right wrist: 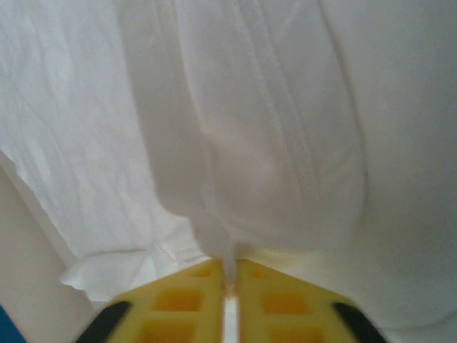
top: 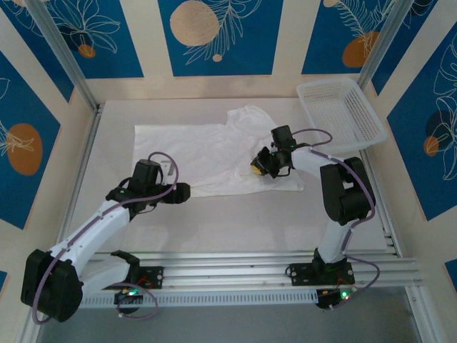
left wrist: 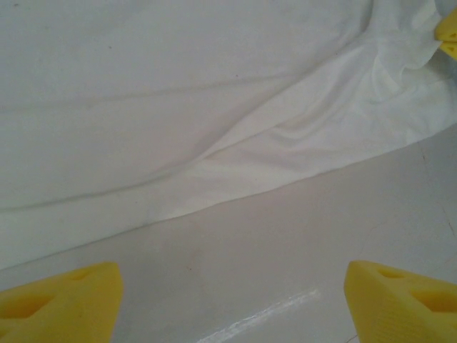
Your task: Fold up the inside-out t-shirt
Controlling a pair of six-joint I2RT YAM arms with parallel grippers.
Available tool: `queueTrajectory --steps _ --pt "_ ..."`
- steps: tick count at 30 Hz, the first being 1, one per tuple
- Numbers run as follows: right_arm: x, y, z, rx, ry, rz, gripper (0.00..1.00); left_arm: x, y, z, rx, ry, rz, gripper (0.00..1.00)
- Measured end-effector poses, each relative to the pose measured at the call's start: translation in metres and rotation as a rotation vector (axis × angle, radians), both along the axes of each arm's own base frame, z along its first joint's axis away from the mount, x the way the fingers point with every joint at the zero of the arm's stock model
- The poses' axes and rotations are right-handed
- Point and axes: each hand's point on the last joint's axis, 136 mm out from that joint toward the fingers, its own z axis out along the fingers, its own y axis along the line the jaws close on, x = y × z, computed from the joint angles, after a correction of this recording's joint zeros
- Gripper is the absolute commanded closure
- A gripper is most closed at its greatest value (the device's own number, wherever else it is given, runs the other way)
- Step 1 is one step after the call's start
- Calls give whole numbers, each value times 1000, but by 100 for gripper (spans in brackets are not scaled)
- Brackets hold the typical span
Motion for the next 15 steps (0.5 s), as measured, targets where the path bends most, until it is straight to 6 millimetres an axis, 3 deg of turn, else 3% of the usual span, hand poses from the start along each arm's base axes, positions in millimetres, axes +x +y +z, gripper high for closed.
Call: queueTrajectory --steps 5,8,9,11,15 --pt "10 6 12 5 -37 14 100 0 0 0 1 1 0 19" --pt "35 17 28 17 -88 27 100 0 0 -2 3 7 0 18" --pt "46 23 33 18 -107 34 95 0 0 -3 4 10 0 19" --pt "72 35 39 17 -139 52 71 0 0 -5 6 15 0 19" --pt "116 54 42 -19 -192 90 60 0 0 -10 13 32 0 18"
